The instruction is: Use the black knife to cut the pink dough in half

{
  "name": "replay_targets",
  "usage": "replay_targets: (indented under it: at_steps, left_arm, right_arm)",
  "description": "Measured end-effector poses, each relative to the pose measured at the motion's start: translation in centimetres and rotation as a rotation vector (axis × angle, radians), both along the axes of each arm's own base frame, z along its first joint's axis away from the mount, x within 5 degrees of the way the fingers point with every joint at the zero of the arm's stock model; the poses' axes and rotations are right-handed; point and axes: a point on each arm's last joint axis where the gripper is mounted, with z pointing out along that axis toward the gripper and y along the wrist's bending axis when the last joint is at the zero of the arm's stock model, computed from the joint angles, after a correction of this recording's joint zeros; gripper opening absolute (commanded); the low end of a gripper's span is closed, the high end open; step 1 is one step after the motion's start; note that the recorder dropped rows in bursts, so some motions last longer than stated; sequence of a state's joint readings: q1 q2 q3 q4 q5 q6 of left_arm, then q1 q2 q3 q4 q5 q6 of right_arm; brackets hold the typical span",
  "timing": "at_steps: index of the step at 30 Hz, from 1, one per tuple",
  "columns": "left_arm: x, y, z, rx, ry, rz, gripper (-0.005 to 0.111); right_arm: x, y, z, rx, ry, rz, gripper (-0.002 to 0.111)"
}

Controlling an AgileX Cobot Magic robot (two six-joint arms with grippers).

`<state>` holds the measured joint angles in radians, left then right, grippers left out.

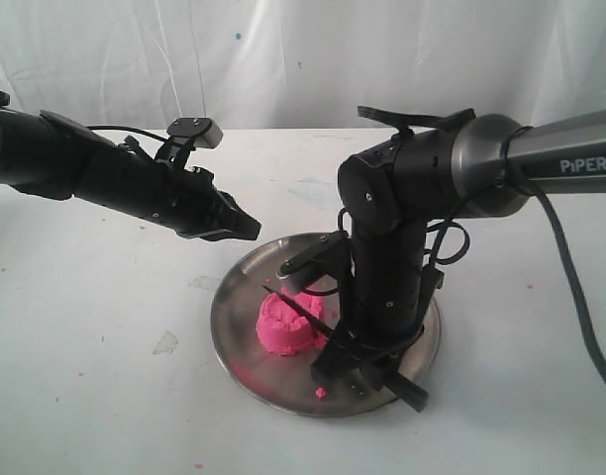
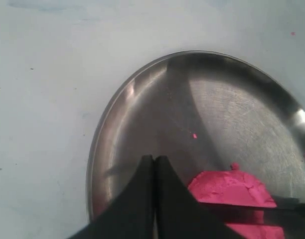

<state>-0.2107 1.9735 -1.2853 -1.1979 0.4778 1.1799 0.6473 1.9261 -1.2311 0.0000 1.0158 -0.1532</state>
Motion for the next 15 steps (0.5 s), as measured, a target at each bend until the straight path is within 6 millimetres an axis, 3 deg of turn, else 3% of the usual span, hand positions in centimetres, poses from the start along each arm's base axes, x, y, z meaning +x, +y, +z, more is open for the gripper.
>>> replay_targets:
  at_steps: [15]
  left_arm:
    - [0.0, 0.0, 0.0, 0.0, 0.0, 0.0, 0.0]
  right_arm:
    - [-1.1, -1.3, -0.1, -0.152, 0.14, 0.036, 0.0]
